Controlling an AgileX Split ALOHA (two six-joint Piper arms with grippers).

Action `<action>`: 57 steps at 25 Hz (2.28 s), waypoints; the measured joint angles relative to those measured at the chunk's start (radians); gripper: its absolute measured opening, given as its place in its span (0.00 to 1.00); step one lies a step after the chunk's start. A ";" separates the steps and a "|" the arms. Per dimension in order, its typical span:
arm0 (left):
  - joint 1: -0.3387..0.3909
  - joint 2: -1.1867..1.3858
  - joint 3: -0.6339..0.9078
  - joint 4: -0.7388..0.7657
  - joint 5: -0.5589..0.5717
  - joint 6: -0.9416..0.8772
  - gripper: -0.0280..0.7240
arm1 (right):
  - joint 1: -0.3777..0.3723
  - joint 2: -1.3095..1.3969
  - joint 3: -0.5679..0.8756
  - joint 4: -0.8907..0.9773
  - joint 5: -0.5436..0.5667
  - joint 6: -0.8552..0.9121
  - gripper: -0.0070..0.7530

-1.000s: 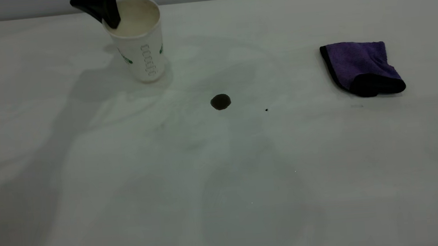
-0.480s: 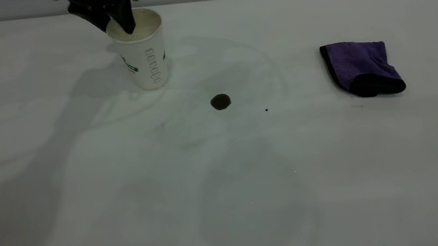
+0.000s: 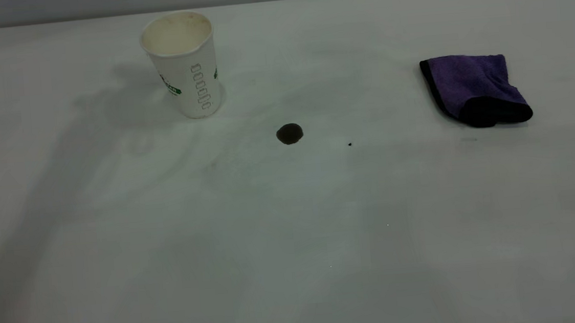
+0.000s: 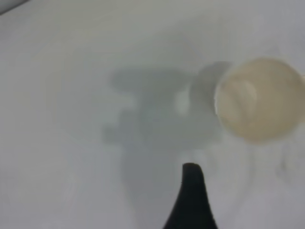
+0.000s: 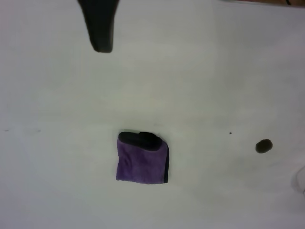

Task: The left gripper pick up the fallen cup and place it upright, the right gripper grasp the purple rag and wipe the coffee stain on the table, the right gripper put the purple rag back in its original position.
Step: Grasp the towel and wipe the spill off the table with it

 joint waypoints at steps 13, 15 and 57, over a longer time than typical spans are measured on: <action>0.000 -0.430 0.127 0.052 0.202 -0.093 0.85 | 0.000 0.000 0.000 0.000 0.000 0.000 0.74; 0.000 -0.511 0.230 0.053 0.202 -0.112 0.81 | 0.000 0.000 0.000 0.000 0.000 0.000 0.74; 0.275 -1.955 1.284 0.033 0.169 -0.233 0.57 | 0.000 0.000 0.000 0.000 0.000 0.000 0.74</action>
